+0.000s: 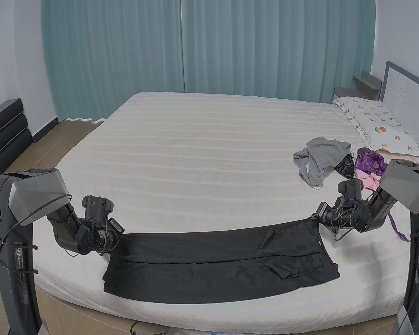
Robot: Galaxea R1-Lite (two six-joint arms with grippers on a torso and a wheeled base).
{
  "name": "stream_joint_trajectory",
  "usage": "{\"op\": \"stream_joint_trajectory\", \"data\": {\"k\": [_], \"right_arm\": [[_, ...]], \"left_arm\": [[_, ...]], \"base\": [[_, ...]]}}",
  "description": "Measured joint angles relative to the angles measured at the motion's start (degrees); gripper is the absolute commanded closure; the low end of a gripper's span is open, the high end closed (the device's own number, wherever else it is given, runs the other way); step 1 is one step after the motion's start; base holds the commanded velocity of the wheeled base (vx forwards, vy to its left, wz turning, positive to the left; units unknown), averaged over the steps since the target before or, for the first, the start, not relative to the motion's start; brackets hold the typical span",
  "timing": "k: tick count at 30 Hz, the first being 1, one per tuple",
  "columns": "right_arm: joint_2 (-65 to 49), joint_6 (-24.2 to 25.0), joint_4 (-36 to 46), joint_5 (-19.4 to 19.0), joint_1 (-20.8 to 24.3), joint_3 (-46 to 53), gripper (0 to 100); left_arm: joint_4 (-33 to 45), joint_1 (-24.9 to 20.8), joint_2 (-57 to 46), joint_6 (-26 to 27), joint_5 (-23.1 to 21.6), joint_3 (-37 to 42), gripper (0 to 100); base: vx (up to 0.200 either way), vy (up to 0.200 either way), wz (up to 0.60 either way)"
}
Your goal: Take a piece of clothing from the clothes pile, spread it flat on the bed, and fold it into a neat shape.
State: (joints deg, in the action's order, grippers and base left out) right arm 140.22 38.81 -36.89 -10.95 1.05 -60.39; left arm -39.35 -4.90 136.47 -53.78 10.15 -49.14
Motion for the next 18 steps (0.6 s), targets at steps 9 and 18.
{"op": "stream_joint_trajectory", "data": {"k": [9, 18], "right_arm": [[-0.2, 0.3, -0.1, -0.3, -0.2, 0.2, 0], [-4.1, 2.0, -2.5, -1.7, -0.3, 5.5, 0]], "left_arm": [[0.2, 0.0, -0.7, -0.3, -0.4, 0.5, 0], [0.2, 0.5, -3.9, -2.0, -2.4, 3.1, 0]], "base": [[0.0, 0.0, 0.0], [0.0, 0.0, 0.0]]}}
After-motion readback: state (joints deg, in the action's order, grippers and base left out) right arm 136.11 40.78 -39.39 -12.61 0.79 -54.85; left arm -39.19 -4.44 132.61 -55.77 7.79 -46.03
